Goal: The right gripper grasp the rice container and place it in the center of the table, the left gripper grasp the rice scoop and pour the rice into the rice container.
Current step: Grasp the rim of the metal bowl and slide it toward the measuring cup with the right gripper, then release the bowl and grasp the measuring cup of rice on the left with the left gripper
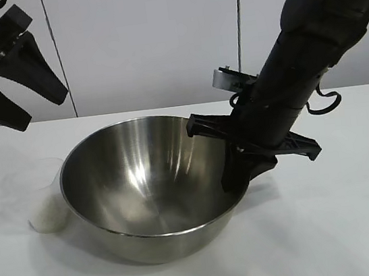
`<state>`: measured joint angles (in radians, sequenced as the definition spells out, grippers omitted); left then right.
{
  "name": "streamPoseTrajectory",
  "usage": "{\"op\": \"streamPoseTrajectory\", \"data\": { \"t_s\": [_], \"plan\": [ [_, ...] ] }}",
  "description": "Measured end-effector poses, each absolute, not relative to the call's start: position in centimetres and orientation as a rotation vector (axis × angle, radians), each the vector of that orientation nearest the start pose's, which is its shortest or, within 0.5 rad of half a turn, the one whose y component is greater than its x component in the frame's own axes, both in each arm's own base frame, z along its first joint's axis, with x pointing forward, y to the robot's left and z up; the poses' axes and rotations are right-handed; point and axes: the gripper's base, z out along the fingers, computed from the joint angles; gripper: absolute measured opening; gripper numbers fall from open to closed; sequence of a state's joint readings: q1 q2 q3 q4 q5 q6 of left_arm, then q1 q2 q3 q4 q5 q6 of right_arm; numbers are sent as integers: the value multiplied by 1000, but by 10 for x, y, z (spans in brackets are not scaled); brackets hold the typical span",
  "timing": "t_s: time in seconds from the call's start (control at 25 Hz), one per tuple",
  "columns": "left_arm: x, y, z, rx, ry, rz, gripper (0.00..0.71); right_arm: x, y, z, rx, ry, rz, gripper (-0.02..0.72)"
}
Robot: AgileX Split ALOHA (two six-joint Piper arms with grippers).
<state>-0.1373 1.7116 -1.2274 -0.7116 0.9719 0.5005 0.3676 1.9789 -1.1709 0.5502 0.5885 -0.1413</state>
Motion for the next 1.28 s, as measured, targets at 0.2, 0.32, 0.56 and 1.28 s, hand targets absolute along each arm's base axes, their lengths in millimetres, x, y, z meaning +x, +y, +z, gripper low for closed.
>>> {"op": "streamPoseTrajectory", "data": {
  "t_s": [0.2,0.32,0.56,1.28],
  "plan": [
    [333,-96,248,386,2697,-817,507,352,167,149,-176,2862,606,209],
    [333,-96,248,386,2697,-817,507,360,172,166,-218,2841,636,368],
    [333,-95,248,389,2698,-813,507,388,175,215,-349,2734,582,422],
    [333,-95,248,389,2698,-813,507,406,-19,332,42,2717,-313,410]
  ]
}}
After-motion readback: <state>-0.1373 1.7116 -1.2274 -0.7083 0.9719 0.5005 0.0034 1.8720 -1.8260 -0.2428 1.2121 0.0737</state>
